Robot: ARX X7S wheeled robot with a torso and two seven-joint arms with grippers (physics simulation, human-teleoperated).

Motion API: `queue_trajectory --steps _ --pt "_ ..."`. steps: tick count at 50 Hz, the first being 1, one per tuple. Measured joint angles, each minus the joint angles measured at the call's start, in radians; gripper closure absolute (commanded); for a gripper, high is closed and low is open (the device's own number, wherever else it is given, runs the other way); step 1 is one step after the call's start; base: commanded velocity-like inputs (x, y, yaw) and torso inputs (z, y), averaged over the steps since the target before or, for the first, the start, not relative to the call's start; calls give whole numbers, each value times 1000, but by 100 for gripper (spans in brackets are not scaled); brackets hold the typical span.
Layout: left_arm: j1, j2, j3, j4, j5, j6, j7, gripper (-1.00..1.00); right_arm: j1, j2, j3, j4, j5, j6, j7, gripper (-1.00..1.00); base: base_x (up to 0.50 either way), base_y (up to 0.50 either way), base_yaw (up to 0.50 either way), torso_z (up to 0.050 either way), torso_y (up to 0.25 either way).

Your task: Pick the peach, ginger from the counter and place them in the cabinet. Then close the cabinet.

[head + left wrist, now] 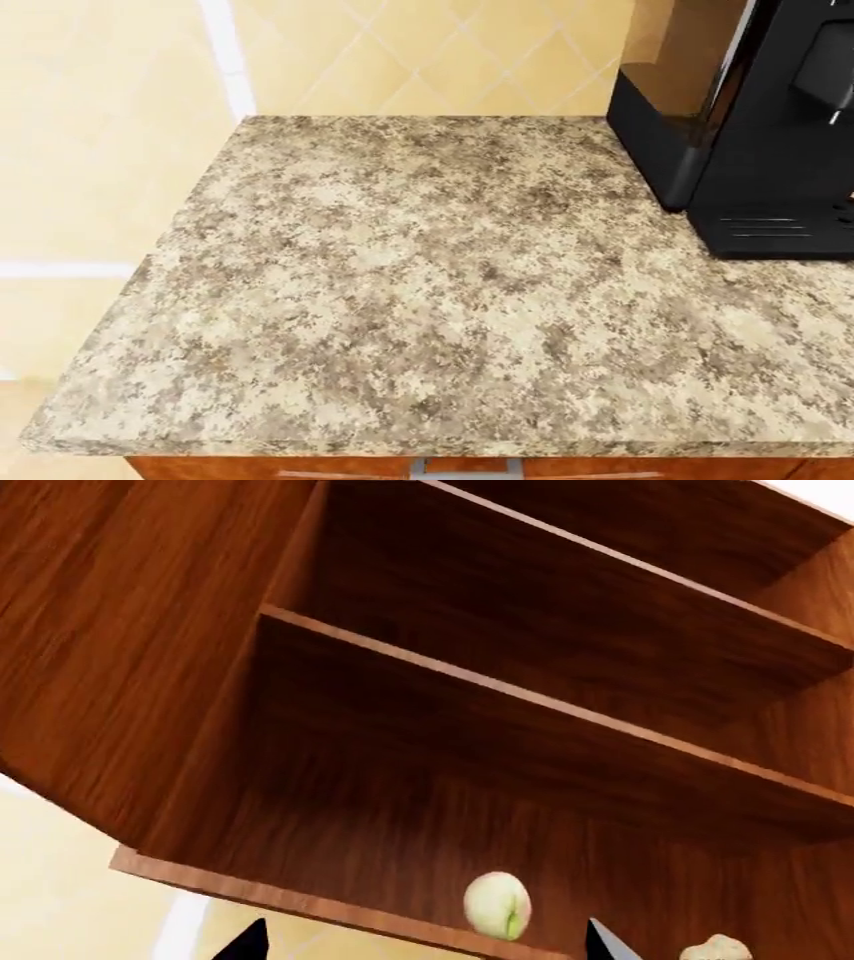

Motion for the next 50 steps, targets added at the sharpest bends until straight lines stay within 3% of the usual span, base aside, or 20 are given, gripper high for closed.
queue_trajectory --steps 10,16,26,50 --pt "116 -49 -52 69 5 54 4 -100 0 12 -15 -42 -10 -41 0 -100 207 500 0 0 0" --pt "150 -65 -67 88 9 67 6 -100 -1 10 -21 -56 -13 -64 0 -100 18 0 0 0 0" --pt "173 -81 -83 105 9 76 10 -100 0 3 -28 -66 -18 -86 0 -100 481 101 0 0 0" --pt "192 -90 -96 114 10 79 13 -100 0 -4 -35 -76 -24 -126 0 -100 0 0 0 0 0"
